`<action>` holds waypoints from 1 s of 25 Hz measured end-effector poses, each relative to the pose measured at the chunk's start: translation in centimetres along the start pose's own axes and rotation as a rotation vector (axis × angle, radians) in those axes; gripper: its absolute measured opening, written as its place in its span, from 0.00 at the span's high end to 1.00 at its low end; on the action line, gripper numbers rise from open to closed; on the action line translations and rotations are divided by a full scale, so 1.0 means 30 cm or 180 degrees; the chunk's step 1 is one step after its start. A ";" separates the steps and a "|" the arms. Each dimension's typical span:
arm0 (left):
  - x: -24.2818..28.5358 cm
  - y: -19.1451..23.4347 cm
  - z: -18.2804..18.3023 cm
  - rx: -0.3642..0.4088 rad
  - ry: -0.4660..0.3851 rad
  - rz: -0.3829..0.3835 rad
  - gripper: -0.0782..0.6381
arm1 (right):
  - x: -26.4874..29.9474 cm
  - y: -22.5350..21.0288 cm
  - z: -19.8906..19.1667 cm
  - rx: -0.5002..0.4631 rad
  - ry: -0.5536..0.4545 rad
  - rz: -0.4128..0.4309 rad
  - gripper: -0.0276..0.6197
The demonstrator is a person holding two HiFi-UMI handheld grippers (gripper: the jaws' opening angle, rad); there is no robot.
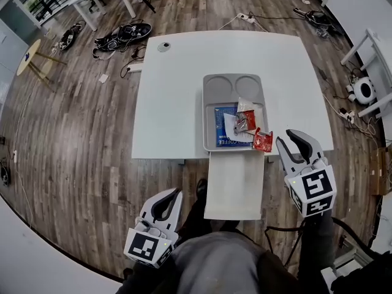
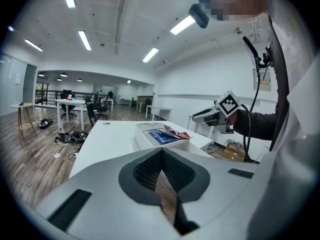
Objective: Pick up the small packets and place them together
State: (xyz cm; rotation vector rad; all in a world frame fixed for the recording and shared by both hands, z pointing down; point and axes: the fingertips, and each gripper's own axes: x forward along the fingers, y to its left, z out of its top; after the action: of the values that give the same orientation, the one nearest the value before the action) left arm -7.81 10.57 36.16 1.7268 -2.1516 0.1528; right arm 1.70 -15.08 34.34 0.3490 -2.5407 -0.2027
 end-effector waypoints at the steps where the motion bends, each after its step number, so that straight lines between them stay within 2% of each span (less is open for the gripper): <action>1: -0.001 -0.012 0.003 0.0019 -0.0004 -0.0030 0.90 | -0.020 0.014 -0.006 0.0126 -0.0050 0.0056 0.78; 4: 0.006 -0.050 0.021 0.0084 -0.0012 -0.0141 0.90 | -0.082 0.061 -0.010 0.0654 -0.0274 0.0300 0.78; 7: 0.019 -0.098 0.044 0.0159 -0.0043 -0.0234 0.90 | -0.142 0.127 0.011 0.1412 -0.0622 0.0739 0.80; 10: 0.027 -0.193 0.086 0.0259 -0.0095 -0.0333 0.90 | -0.244 0.197 0.037 0.2139 -0.1012 0.1262 0.95; 11: 0.032 -0.236 0.107 0.0304 -0.0117 -0.0378 0.90 | -0.281 0.212 0.036 0.2260 -0.1085 0.1362 0.95; 13: 0.038 -0.310 0.153 0.0398 -0.0178 -0.0451 0.90 | -0.326 0.236 0.031 0.2248 -0.1117 0.1412 0.95; 16: 0.047 -0.381 0.188 0.0488 -0.0263 -0.0515 0.90 | -0.344 0.268 0.050 0.2010 -0.1164 0.1436 0.95; 18: 0.067 -0.418 0.171 0.0530 -0.0291 -0.0606 0.90 | -0.360 0.274 0.064 0.1947 -0.1203 0.1466 0.95; 21: 0.085 -0.428 0.079 0.0718 -0.0276 -0.0872 0.90 | -0.387 0.263 0.054 0.1931 -0.1230 0.1438 0.95; 22: 0.088 -0.434 0.063 0.0703 -0.0307 -0.0939 0.90 | -0.397 0.260 0.051 0.1931 -0.1236 0.1430 0.95; 23: 0.093 -0.445 0.064 0.0665 -0.0350 -0.0976 0.90 | -0.406 0.255 0.050 0.1931 -0.1243 0.1423 0.95; 25: 0.096 -0.454 0.086 0.0769 -0.0345 -0.0976 0.90 | -0.419 0.246 0.058 0.1920 -0.1260 0.1420 0.95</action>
State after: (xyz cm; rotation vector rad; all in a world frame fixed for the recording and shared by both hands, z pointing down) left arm 4.18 3.83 32.78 2.2259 -1.9743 0.2494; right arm 9.40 -4.28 28.06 -0.0572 -2.9447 0.7429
